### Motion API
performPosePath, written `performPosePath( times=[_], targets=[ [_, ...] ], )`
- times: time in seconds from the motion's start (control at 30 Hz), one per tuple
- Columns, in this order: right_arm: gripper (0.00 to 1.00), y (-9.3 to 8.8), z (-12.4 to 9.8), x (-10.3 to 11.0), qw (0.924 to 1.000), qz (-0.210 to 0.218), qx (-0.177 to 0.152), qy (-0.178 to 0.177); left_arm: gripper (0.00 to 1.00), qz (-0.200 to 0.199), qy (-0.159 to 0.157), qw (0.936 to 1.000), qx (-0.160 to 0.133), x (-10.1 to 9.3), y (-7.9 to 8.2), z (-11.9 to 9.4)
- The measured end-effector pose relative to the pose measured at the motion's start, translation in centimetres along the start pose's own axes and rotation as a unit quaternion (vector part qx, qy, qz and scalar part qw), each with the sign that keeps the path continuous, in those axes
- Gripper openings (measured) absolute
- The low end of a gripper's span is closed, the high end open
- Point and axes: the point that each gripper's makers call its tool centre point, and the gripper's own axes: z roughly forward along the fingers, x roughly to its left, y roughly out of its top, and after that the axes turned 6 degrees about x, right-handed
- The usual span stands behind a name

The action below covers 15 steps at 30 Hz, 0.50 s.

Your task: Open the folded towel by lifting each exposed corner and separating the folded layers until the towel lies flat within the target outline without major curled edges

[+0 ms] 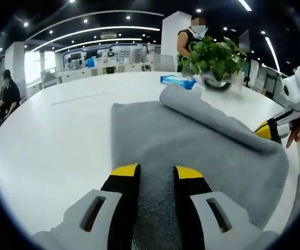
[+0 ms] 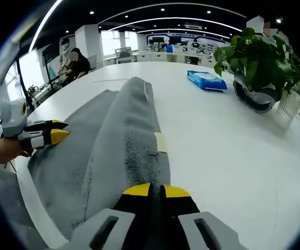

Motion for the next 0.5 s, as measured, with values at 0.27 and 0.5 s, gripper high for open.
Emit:
performPosePath(
  times=[0.27,0.5],
  targets=[
    [0.04,-0.7,-0.6,-0.3,1.0000,0.001,-0.004,-0.006,0.25,-0.008,0.011,0.9999,-0.009,0.7,-0.4,-0.7],
    [0.04,-1.1,-0.9,-0.3,0.9999,-0.002,-0.005,-0.014,0.25,-0.012,0.017,0.9997,-0.012,1.3,-0.7,-1.2]
  ],
)
